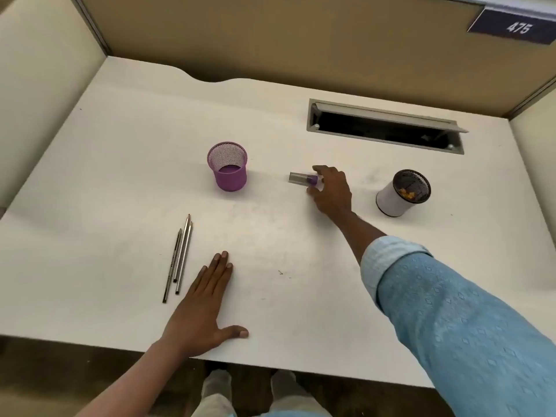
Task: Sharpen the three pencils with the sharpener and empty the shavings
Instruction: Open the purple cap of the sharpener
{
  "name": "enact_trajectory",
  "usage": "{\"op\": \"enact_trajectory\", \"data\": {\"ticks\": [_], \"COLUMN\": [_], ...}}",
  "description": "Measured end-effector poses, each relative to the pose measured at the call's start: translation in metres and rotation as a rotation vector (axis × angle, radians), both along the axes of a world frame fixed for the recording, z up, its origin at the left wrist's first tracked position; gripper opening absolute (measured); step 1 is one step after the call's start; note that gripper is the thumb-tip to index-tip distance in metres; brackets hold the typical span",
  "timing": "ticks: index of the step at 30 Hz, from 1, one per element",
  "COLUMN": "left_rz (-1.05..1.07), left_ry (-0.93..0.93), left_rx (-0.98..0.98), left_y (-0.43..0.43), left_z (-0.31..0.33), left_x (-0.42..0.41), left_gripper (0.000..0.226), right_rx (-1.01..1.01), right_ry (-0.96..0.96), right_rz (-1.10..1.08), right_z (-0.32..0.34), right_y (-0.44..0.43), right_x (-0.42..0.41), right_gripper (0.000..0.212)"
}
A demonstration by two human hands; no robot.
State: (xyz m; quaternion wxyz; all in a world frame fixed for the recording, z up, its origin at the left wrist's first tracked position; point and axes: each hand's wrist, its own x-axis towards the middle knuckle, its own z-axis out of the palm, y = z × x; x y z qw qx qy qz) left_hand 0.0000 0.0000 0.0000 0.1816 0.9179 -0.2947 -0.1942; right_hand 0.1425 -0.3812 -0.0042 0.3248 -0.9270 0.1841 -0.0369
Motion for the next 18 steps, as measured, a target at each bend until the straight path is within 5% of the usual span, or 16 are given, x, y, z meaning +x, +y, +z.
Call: {"op": "enact_trajectory", "data": {"ticks": [11,18], "left_rz": [0.011,0.023], "left_ry": [0.007,0.026], "left_rx": [-0.031,-0.028], "left_y": [-0.002,-0.001], "left_z": [0.0,-0.003], "left_x": [-0.002,-0.001], "left_gripper": [0.14,0.142], "right_rx": [-0.044,0.157], "right_ry": [0.032,-0.137], "right_rz": [0.002,-0.086], "right_z": [-0.002,0.015], "right_y": [-0.008,0.009], "right_x": [0.01,-0.015], "right_gripper": [0.029,0.03]}}
